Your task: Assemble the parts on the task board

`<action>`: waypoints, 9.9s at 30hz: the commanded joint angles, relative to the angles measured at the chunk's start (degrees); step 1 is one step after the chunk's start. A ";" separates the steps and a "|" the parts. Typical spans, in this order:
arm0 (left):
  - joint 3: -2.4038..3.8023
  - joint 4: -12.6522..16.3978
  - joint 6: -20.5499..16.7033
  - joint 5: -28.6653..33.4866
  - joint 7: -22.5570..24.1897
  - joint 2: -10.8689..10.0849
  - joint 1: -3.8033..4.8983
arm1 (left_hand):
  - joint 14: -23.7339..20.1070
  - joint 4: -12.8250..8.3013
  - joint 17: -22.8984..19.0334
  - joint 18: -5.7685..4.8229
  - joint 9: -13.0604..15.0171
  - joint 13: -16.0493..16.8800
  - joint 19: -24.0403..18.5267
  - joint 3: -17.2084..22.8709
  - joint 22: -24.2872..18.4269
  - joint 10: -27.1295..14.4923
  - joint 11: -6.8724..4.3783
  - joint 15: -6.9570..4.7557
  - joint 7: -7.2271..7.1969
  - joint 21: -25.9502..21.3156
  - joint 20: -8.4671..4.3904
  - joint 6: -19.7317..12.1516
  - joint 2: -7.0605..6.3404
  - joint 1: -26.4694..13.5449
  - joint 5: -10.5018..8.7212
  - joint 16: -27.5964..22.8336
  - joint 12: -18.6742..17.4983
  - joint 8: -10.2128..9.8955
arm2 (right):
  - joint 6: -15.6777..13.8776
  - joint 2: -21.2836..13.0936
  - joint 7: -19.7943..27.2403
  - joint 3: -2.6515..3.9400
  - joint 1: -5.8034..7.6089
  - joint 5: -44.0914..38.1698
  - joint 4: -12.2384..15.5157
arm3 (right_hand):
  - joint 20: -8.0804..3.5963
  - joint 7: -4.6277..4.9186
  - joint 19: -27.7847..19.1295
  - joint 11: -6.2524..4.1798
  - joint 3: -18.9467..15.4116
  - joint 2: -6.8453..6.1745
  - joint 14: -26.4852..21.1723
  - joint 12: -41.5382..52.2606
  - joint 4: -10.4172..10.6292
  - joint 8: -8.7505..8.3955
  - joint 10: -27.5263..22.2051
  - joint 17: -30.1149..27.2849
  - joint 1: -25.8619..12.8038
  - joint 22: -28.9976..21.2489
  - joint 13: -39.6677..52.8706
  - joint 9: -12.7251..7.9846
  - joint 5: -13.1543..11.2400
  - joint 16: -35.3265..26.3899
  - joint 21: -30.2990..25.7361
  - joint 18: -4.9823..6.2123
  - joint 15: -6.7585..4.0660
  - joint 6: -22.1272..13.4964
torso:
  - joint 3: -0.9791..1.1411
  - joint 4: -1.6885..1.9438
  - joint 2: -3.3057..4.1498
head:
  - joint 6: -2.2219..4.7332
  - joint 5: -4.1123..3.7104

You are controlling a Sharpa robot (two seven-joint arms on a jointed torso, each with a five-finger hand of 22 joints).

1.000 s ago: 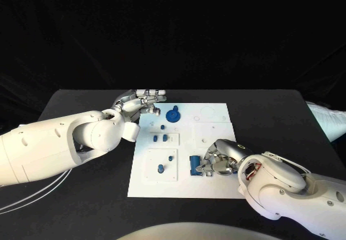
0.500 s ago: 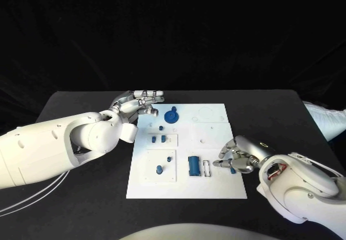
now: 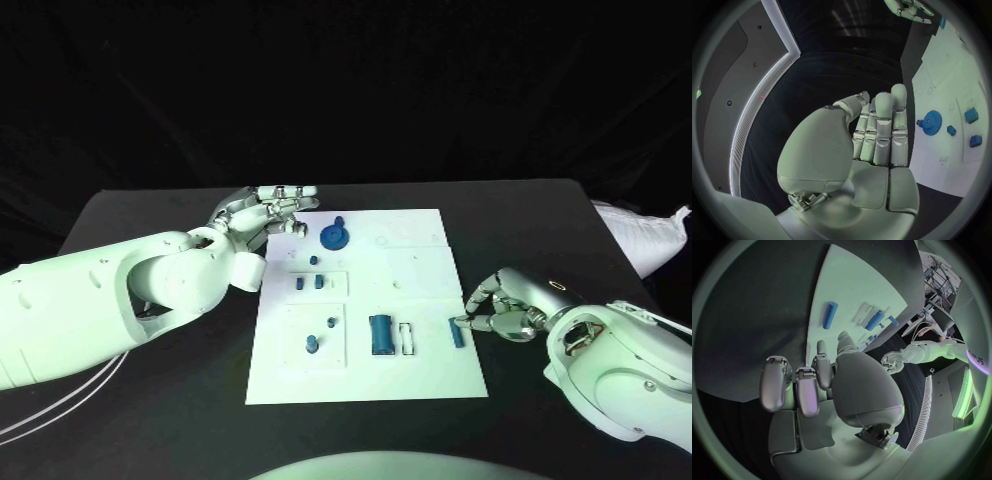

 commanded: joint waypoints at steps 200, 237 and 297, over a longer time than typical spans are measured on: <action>-0.05 -3.87 -0.15 2.04 2.26 2.59 -0.95 | -4.02 0.85 -2.22 1.10 0.05 -0.11 -2.97 -3.15 -1.83 -1.20 -0.07 0.50 -0.36 -3.23 0.68 -0.55 0.40 -3.65 -0.18 -2.30 2.18 0.21 | -6.81 12.10 43.80 0.19 4.35 59.08 -16.06 | 1.80 2.61 -22.20 2.13 0.26 1.84 -7.68 -41.15 -2.99 -9.81 -15.55 -29.48 6.53 -31.24 -35.00 2.75 -2.94 -30.38 -30.02 5.61 2.22 -1.94 | -1.20 -0.33 -2.79 | 1.93 -0.01; 0.42 -12.13 -15.68 0.08 8.05 11.51 -4.96 | -44.36 0.79 -28.24 -4.04 -3.85 -4.34 -47.60 -19.11 -45.79 -37.93 -6.44 -1.26 -6.41 -31.28 -0.94 -34.33 8.53 -48.34 -6.32 -53.11 -10.83 -6.39 | -12.51 25.05 61.95 -0.80 5.52 85.23 -32.93 | 2.16 -0.48 -57.46 -0.43 8.91 -1.32 -55.80 -66.07 -10.42 -13.66 -53.91 -74.95 -40.45 -66.33 -84.98 -17.08 -14.32 -86.99 -72.61 0.41 3.67 -36.37 | -0.11 2.80 -10.07 | 10.59 -1.71; 0.98 -4.47 -29.10 -5.05 10.83 9.74 -6.91 | -69.32 0.79 -28.24 -9.33 -3.85 -4.34 -67.95 -27.81 -57.54 -64.29 -6.44 -1.26 -11.01 -31.28 -6.73 -58.43 8.53 -81.33 -6.32 -57.87 -10.83 -6.39 | -22.62 23.69 66.82 -1.70 5.36 89.93 -26.53 | -2.90 -4.88 -79.70 -0.43 8.91 -1.32 -84.02 -66.07 -14.56 -13.66 -81.38 -74.95 -77.73 -73.56 -84.98 -17.08 -14.32 -86.99 -78.76 -4.82 3.67 -60.02 | -0.11 2.80 -10.07 | 10.59 -1.71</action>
